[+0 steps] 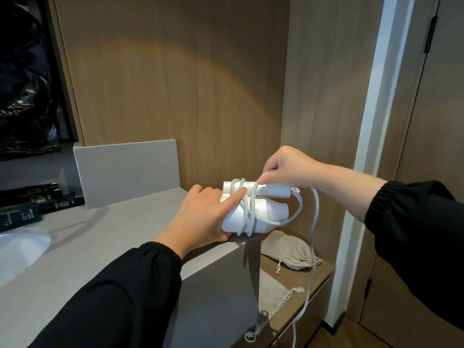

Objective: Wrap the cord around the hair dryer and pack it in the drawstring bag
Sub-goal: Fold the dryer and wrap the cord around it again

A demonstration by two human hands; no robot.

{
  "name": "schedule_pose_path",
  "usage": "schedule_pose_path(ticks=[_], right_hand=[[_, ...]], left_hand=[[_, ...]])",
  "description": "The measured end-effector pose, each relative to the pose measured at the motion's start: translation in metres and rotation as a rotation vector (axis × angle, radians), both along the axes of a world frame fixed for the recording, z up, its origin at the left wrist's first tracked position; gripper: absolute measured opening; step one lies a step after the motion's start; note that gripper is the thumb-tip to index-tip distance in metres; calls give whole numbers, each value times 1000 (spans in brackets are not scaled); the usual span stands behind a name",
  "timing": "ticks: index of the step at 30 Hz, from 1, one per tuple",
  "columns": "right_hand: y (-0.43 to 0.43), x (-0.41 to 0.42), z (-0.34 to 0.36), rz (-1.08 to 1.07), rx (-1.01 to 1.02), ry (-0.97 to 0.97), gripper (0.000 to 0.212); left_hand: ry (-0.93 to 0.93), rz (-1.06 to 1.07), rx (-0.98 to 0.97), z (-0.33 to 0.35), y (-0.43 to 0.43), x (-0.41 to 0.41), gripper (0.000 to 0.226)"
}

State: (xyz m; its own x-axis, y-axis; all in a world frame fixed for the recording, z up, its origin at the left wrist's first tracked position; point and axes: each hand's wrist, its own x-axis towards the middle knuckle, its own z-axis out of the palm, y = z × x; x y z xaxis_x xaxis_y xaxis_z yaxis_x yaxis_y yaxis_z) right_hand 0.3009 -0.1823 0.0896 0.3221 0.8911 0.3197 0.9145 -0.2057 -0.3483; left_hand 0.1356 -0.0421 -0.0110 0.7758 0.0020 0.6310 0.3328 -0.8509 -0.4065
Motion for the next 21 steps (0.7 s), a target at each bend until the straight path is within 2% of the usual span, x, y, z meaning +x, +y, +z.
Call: schedule_pose_path(ticks=[1,4,8,13,17,21], right_hand=[[-1,2,2,32,-29,56,15],[-3,7,5,62,-95,147,15],[1,9,3,27,-65,217,4],[11,7,-3,-46,32,107,27],[15,6,-6,-37,60,42,29],[18,8,-10,-44,72,55,29]], left_hand=[[-1,-17,5,0,-1,0,77],[0,-59,8,0,-4,0,80],[8,-86,39,1,-5,-1,80],[20,-107,81,1,-4,-1,85],[45,-121,123,2,-5,-2,84],[41,-119,132,3,-6,-2,79]])
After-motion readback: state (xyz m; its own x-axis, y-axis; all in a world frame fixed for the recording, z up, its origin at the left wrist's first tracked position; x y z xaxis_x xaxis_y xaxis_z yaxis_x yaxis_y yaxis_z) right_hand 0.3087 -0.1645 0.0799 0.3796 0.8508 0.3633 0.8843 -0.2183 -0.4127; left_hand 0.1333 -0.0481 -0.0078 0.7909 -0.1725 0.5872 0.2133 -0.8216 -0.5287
